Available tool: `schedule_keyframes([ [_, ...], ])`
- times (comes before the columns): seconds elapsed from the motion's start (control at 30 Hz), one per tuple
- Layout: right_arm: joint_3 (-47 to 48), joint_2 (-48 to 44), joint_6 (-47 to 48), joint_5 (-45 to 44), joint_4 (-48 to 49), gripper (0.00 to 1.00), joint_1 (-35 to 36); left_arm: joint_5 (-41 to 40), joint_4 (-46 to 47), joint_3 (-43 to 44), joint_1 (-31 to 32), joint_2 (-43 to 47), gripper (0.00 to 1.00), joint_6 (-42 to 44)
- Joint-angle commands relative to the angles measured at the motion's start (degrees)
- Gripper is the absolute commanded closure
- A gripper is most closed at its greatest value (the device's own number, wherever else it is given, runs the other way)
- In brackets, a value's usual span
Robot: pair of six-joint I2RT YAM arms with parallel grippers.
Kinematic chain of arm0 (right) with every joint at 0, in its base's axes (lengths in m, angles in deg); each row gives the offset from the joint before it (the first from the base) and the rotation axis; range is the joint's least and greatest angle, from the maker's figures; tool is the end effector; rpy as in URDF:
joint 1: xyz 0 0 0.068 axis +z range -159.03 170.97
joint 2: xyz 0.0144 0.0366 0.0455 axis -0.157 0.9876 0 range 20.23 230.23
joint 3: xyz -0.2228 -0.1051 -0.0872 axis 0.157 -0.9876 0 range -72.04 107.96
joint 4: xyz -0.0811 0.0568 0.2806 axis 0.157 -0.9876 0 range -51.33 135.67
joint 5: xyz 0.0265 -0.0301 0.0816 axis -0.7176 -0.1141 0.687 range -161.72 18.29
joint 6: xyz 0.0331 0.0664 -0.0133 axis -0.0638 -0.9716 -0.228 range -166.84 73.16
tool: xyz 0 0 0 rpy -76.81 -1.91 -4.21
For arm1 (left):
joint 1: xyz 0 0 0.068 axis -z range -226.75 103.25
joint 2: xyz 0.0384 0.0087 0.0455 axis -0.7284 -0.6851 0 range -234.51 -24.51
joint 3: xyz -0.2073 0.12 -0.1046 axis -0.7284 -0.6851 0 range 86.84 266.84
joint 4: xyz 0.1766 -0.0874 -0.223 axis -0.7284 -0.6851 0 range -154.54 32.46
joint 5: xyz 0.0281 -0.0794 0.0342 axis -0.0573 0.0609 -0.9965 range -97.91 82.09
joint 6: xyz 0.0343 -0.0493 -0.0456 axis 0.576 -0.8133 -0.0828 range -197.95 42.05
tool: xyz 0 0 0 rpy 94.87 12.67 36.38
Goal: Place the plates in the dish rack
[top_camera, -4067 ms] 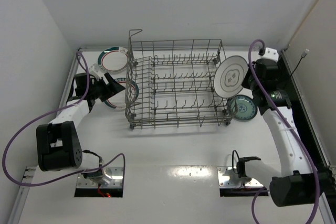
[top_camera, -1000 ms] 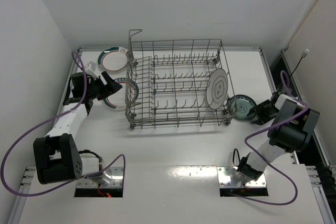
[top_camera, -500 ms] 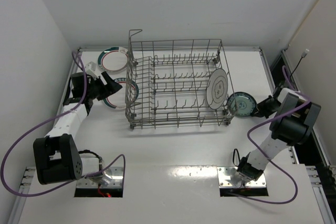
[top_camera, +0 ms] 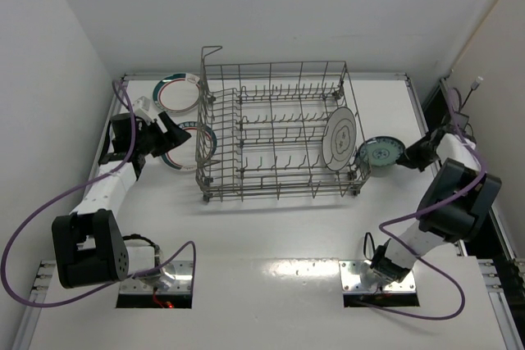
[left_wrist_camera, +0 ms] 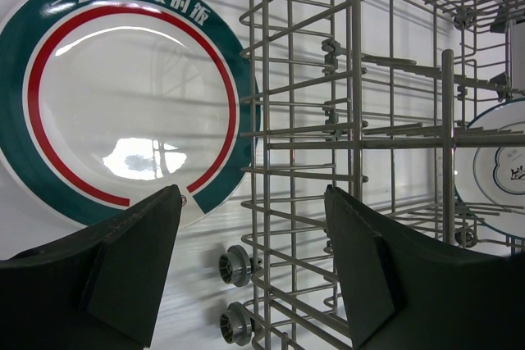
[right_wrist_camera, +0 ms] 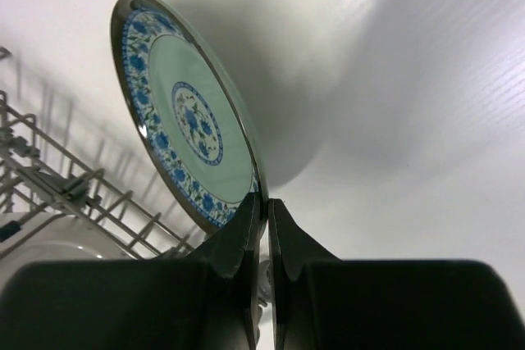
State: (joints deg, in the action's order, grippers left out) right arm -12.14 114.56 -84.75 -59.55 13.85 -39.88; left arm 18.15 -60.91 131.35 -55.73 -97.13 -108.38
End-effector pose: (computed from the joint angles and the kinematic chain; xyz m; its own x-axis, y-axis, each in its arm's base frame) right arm 0.3171 -0.1738 0.1296 -0.3568 0.9127 -0.1992 0.8208 0.4081 0.3996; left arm 0.3349 0.0245 0.2052 -0.5613 -0.5493 -0.6190 -0.0631 0.7742 -0.6298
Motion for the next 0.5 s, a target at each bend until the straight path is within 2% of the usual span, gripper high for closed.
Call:
schedule_keyframes([
  [0.0,4.17,-2.57,0.38,-0.20,-0.09,1.00,0.61,-0.05,1.27,0.49,0.27,0.81,0.32,0.82],
  [0.3,8.21,-5.03,0.38,-1.43,-2.28,1.00,2.37,-0.05,1.27,0.49,0.27,0.29,0.32,0.82],
  [0.47,13.48,-6.17,0.91,-1.96,-4.13,1.00,2.98,-0.05,1.27,0.49,0.27,0.29,0.32,0.82],
])
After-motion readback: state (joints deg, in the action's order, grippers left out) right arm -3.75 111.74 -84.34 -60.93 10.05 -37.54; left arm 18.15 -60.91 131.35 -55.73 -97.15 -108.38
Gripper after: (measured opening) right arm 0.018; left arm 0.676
